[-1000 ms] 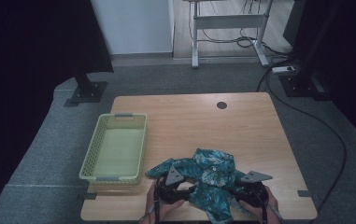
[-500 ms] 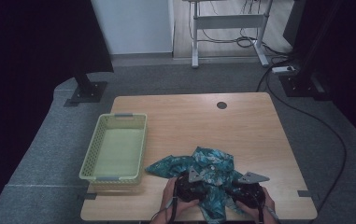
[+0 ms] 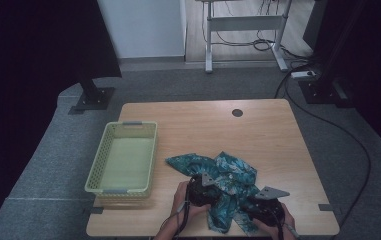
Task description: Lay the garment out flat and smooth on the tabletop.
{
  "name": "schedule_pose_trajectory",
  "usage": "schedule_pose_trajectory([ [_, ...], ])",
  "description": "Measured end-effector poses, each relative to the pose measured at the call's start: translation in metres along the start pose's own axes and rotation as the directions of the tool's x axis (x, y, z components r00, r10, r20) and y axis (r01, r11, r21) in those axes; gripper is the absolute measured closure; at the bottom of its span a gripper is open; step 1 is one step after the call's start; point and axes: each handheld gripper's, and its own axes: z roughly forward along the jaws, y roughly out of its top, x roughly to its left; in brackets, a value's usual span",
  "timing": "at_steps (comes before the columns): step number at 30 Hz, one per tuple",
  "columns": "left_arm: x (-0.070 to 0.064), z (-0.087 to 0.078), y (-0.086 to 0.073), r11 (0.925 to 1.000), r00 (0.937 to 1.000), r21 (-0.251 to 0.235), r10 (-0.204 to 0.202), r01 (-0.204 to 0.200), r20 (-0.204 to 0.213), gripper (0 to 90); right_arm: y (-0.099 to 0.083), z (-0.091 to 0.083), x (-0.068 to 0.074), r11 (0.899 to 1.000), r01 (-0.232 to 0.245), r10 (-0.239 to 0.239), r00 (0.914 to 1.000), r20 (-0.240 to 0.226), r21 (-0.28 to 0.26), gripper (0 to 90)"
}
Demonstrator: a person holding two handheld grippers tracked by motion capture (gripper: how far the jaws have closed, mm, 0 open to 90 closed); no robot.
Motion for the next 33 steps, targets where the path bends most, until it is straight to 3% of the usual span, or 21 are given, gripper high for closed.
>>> schedule_pose_trajectory([
  [4, -0.001, -0.001, -0.003, 0.9999, 1.0000, -0.011, 0.003, -0.003, -0.004, 45.8, 0.004, -0.015, -0.011, 0.999, -0.023, 0.023, 0.9997, -0.001, -0.042, 48.8],
  [11, -0.001, -0.003, -0.008, 0.9993, 1.0000, -0.038, 0.001, -0.001, -0.001, 46.7, 0.009, -0.028, -0.044, 0.985, -0.125, 0.126, 0.9920, -0.002, -0.117, 47.5],
  [14, -0.001, -0.003, -0.008, 0.9992, 1.0000, -0.040, 0.000, 0.000, -0.001, 46.8, 0.014, -0.022, -0.055, 0.980, -0.159, 0.158, 0.9873, -0.016, -0.119, 46.1],
  [20, 0.000, -0.003, -0.009, 0.9990, 1.0000, -0.045, -0.004, 0.004, -0.001, 47.1, 0.029, -0.002, -0.066, 0.981, -0.178, 0.181, 0.9831, 0.026, -0.082, 43.8],
  [25, 0.000, -0.003, -0.009, 0.9989, 1.0000, -0.046, -0.004, 0.003, -0.002, 47.6, 0.035, 0.009, -0.073, 0.969, -0.233, 0.236, 0.9717, 0.018, -0.085, 40.9],
  [29, 0.000, -0.003, -0.009, 0.9989, 1.0000, -0.046, -0.003, 0.002, -0.002, 47.6, 0.040, 0.018, -0.076, 0.966, -0.248, 0.250, 0.9679, 0.020, -0.073, 39.9],
  [31, 0.000, -0.003, -0.009, 0.9989, 1.0000, -0.046, -0.001, 0.001, -0.003, 47.7, 0.042, 0.023, -0.075, 0.969, -0.241, 0.243, 0.9697, 0.024, -0.059, 44.2],
  [33, 0.000, -0.003, -0.009, 0.9990, 1.0000, -0.045, -0.001, 0.001, -0.003, 48.0, 0.045, 0.027, -0.073, 0.974, -0.220, 0.222, 0.9737, 0.051, -0.044, 54.1],
])
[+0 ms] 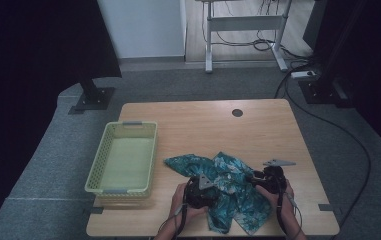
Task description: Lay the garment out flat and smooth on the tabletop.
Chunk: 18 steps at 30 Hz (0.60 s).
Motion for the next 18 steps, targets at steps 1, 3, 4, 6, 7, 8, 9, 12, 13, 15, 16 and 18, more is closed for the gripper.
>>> schedule_pose_trajectory([
  [1, 0.000, 0.000, 0.000, 1.0000, 1.0000, 0.001, 0.001, -0.001, 0.000, 48.0, 0.001, 0.002, 0.001, 1.000, 0.009, -0.009, 0.9999, 0.007, 0.011, 58.4],
  [3, 0.000, 0.000, 0.000, 1.0000, 1.0000, 0.000, 0.000, 0.000, -0.001, 48.1, 0.001, 0.005, 0.004, 0.999, 0.034, -0.035, 0.9991, 0.025, 0.030, 66.5],
  [4, 0.000, 0.000, 0.000, 1.0000, 1.0000, -0.001, -0.001, 0.001, -0.001, 48.0, 0.002, 0.006, 0.005, 0.998, 0.047, -0.048, 0.9984, 0.030, 0.038, 69.9],
  [6, 0.000, 0.000, 0.000, 1.0000, 1.0000, -0.003, -0.001, 0.001, -0.002, 48.0, 0.002, 0.007, 0.009, 0.996, 0.075, -0.077, 0.9960, 0.045, 0.047, 76.4],
  [7, 0.000, 0.000, 0.000, 1.0000, 1.0000, -0.003, -0.001, 0.001, -0.002, 48.1, 0.003, 0.007, 0.011, 0.994, 0.091, -0.094, 0.9941, 0.055, 0.054, 79.0],
  [8, 0.000, 0.000, 0.000, 1.0000, 1.0000, -0.004, -0.001, 0.001, -0.003, 48.0, 0.003, 0.007, 0.013, 0.992, 0.108, -0.112, 0.9917, 0.062, 0.060, 81.2],
  [9, 0.000, 0.000, -0.001, 1.0000, 1.0000, -0.005, -0.001, 0.001, -0.003, 48.1, 0.004, 0.008, 0.015, 0.990, 0.124, -0.128, 0.9891, 0.073, 0.064, 82.6],
  [12, 0.000, 0.000, -0.001, 1.0000, 1.0000, -0.009, -0.003, 0.003, -0.001, 48.1, 0.004, 0.008, 0.019, 0.985, 0.158, -0.165, 0.9814, 0.098, 0.073, 84.5],
  [13, 0.000, 0.000, -0.001, 0.9999, 1.0000, -0.009, -0.004, 0.004, 0.000, 48.2, 0.004, 0.008, 0.020, 0.984, 0.165, -0.172, 0.9791, 0.108, 0.074, 84.8],
  [15, 0.000, 0.000, -0.001, 1.0000, 1.0000, -0.009, -0.003, 0.003, 0.001, 48.4, 0.004, 0.007, 0.021, 0.982, 0.173, -0.181, 0.9756, 0.124, 0.073, 85.0],
  [16, 0.000, 0.000, -0.001, 1.0000, 1.0000, -0.008, -0.002, 0.002, 0.001, 48.4, 0.004, 0.006, 0.021, 0.982, 0.175, -0.183, 0.9741, 0.133, 0.070, 85.2],
  [18, 0.000, 0.000, -0.001, 1.0000, 1.0000, -0.008, 0.002, -0.002, 0.001, 48.4, 0.005, 0.003, 0.020, 0.982, 0.179, -0.186, 0.9706, 0.153, 0.060, 85.3],
])
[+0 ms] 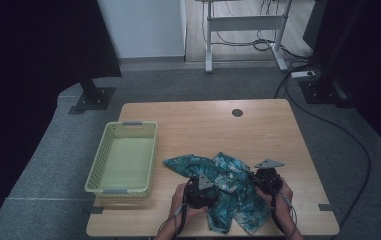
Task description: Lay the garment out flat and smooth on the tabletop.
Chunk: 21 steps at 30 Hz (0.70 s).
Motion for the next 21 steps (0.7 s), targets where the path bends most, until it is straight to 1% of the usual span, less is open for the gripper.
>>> schedule_pose_trajectory([
  [5, 0.000, -0.002, -0.001, 0.9999, 1.0000, 0.008, 0.010, -0.010, 0.002, 49.1, 0.001, -0.010, -0.010, 1.000, -0.008, 0.009, 0.9985, 0.053, -0.016, 85.4],
  [9, 0.003, -0.008, -0.005, 0.9994, 0.9994, 0.021, 0.028, -0.029, 0.021, 49.2, 0.000, -0.016, -0.023, 1.000, -0.018, 0.019, 0.9959, 0.089, -0.010, 85.5],
  [13, 0.008, -0.014, -0.010, 0.9986, 0.9983, 0.032, 0.040, -0.042, 0.041, 49.3, -0.004, -0.020, -0.040, 0.999, -0.052, 0.052, 0.9909, 0.124, -0.005, 85.5],
  [14, 0.008, -0.014, -0.010, 0.9986, 0.9983, 0.032, 0.040, -0.042, 0.041, 49.5, -0.004, -0.020, -0.040, 0.999, -0.052, 0.052, 0.9909, 0.124, -0.005, 85.5],
  [15, 0.010, -0.016, -0.011, 0.9984, 0.9981, 0.035, 0.044, -0.045, 0.043, 49.5, -0.006, -0.021, -0.044, 0.998, -0.062, 0.062, 0.9891, 0.134, -0.004, 85.5],
  [16, 0.011, -0.018, -0.012, 0.9982, 0.9981, 0.039, 0.045, -0.047, 0.043, 49.6, -0.010, -0.022, -0.055, 0.996, -0.086, 0.086, 0.9841, 0.155, -0.003, 85.5],
  [17, 0.013, -0.020, -0.013, 0.9980, 0.9981, 0.042, 0.045, -0.047, 0.042, 49.6, -0.011, -0.022, -0.058, 0.996, -0.093, 0.092, 0.9826, 0.161, -0.003, 85.5],
  [18, 0.013, -0.020, -0.013, 0.9980, 0.9981, 0.042, 0.045, -0.047, 0.042, 49.7, -0.011, -0.022, -0.058, 0.996, -0.093, 0.092, 0.9826, 0.161, -0.003, 85.5],
  [21, 0.015, -0.023, -0.016, 0.9980, 0.9982, 0.044, 0.044, -0.045, 0.041, 49.6, -0.016, -0.023, -0.069, 0.993, -0.121, 0.120, 0.9755, 0.184, -0.006, 85.5],
])
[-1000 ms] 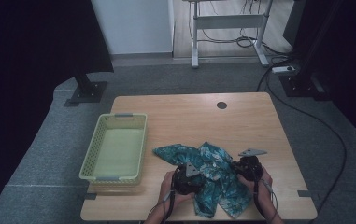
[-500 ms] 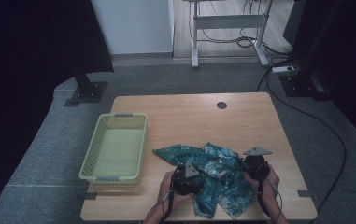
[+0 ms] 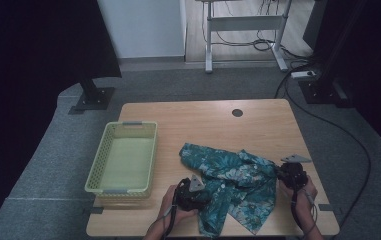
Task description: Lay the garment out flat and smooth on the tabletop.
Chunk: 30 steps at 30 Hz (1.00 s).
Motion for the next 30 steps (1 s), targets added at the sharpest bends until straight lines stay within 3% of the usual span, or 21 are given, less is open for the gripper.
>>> schedule_pose_trajectory([
  [7, 0.004, -0.006, -0.005, 1.0000, 1.0000, 0.006, -0.001, 0.001, -0.004, 50.0, -0.001, 0.002, -0.020, 0.998, -0.060, 0.060, 0.9973, 0.042, -0.002, 85.5],
  [13, 0.004, -0.009, -0.008, 0.9999, 1.0000, 0.004, -0.010, 0.010, -0.002, 49.9, -0.003, 0.005, -0.024, 0.997, -0.072, 0.072, 0.9965, 0.044, 0.004, 85.5],
  [15, 0.004, -0.009, -0.009, 0.9998, 0.9998, 0.003, -0.018, 0.018, 0.001, 49.4, -0.003, 0.006, -0.023, 0.998, -0.066, 0.066, 0.9974, 0.030, -0.006, 84.1],
  [16, 0.004, -0.010, -0.009, 0.9996, 0.9996, 0.001, -0.027, 0.027, 0.005, 47.8, -0.003, 0.005, -0.022, 0.997, -0.078, 0.078, 0.9970, 0.002, -0.023, 76.5],
  [17, 0.003, -0.010, -0.010, 0.9992, 0.9992, -0.005, -0.039, 0.039, 0.008, 47.8, -0.003, 0.005, -0.022, 0.997, -0.078, 0.078, 0.9970, 0.002, -0.023, 76.5],
  [20, 0.004, -0.011, -0.012, 0.9967, 0.9968, -0.024, -0.077, 0.077, 0.022, 45.9, -0.001, -0.003, -0.019, 0.993, -0.091, 0.090, 0.9958, -0.016, -0.073, 63.8],
  [25, 0.008, -0.014, -0.015, 0.9906, 0.9925, -0.074, -0.112, 0.115, 0.051, 45.4, 0.003, -0.024, -0.005, 0.989, -0.066, 0.055, 0.9949, -0.085, -0.135, 62.1],
  [30, 0.007, -0.018, -0.008, 0.9827, 0.9917, -0.137, -0.118, 0.124, 0.051, 45.0, -0.001, -0.044, 0.023, 0.985, -0.017, -0.018, 0.9799, -0.199, -0.172, 61.9],
])
